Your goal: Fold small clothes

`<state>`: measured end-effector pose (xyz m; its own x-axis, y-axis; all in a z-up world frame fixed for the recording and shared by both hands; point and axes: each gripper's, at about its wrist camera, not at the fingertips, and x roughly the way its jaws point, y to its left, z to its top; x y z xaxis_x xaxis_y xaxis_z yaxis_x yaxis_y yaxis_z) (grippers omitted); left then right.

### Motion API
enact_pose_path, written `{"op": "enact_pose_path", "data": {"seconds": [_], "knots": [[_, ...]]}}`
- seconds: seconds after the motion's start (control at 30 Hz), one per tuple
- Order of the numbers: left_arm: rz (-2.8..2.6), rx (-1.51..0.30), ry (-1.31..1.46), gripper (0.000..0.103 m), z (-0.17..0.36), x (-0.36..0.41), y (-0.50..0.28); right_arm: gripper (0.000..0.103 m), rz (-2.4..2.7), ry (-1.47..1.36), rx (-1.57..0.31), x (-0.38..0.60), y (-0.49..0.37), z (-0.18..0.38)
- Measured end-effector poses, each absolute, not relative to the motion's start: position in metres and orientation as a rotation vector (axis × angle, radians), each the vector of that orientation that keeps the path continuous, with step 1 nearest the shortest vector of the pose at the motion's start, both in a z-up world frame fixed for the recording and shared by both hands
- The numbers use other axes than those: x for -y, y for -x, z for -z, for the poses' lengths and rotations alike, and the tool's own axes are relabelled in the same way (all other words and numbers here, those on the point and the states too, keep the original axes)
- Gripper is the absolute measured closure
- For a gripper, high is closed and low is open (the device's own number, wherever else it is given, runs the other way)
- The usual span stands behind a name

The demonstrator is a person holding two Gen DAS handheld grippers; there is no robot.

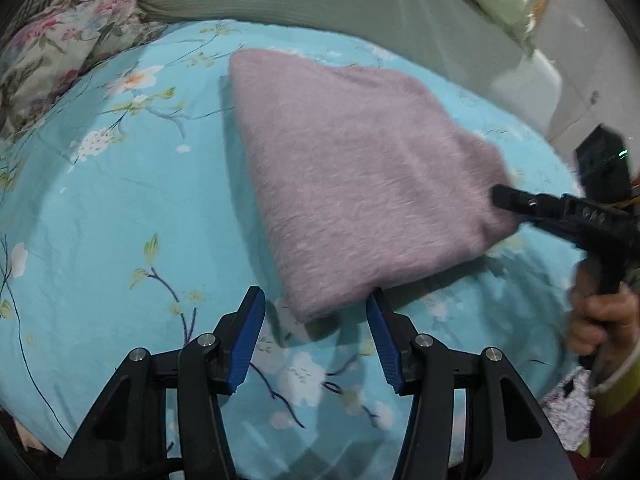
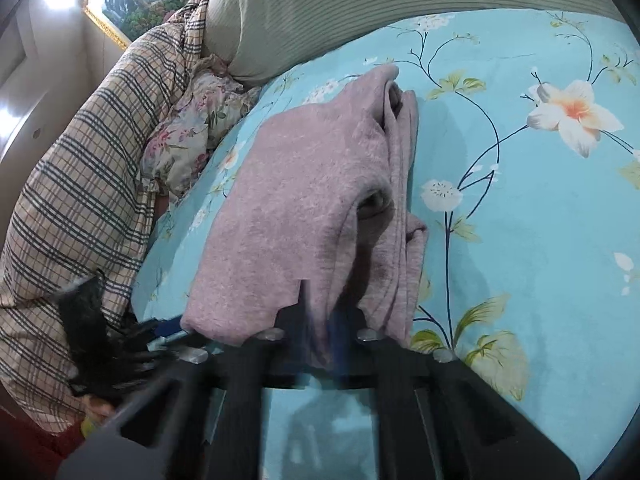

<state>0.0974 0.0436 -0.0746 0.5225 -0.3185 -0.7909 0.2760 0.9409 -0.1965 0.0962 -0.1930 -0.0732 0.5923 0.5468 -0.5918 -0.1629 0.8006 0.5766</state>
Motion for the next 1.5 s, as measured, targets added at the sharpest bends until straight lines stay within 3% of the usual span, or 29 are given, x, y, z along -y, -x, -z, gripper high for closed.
{"op": "enact_pose_path", "data": {"seconds": [0.03, 0.1, 0.2, 0.37, 0.6, 0.73, 1.03, 1.1, 1.17, 1.5], "knots": [[0.315, -0.968, 0.046, 0.062, 0.078, -0.045, -0.101, 0.096, -0.436, -0.509, -0.819, 0.195, -0.094, 0.068], [0.303, -0.97, 0.068, 0.072, 0.077, -0.048, -0.102, 0.096, -0.436, -0.513, -0.777, 0.2, -0.089, 0.059], [0.301, -0.971, 0.089, 0.078, 0.076, -0.05, -0.1, 0.096, -0.362, -0.425, -0.832, 0.201, -0.088, 0.068], [0.307, -0.998, 0.069, 0.078, 0.079, -0.048, -0.095, 0.092, -0.316, -0.415, -0.914, 0.198, -0.088, 0.096], [0.366, -0.94, 0.051, 0.076, 0.044, -0.074, -0.071, 0.088, -0.256, -0.491, -0.773, 0.225, -0.08, 0.039], [0.408, -0.902, 0.115, 0.076, 0.03, -0.074, -0.091, 0.088, -0.303, -0.472, -0.743, 0.199, -0.13, 0.015], [0.473, -0.932, 0.135, 0.076, 0.044, -0.039, -0.139, 0.088, -0.258, -0.491, -0.844, 0.175, -0.258, 0.044], [0.456, -0.956, 0.136, 0.076, 0.052, -0.039, -0.145, 0.091, -0.18, -0.488, -0.883, 0.184, -0.266, 0.062], [0.463, -0.978, 0.159, 0.076, 0.061, -0.041, -0.145, 0.103, -0.133, -0.502, -0.911, 0.195, -0.266, 0.083], [0.443, -0.971, 0.097, 0.075, 0.069, -0.031, -0.134, 0.103, -0.114, -0.54, -0.848, 0.203, -0.238, 0.082]]}}
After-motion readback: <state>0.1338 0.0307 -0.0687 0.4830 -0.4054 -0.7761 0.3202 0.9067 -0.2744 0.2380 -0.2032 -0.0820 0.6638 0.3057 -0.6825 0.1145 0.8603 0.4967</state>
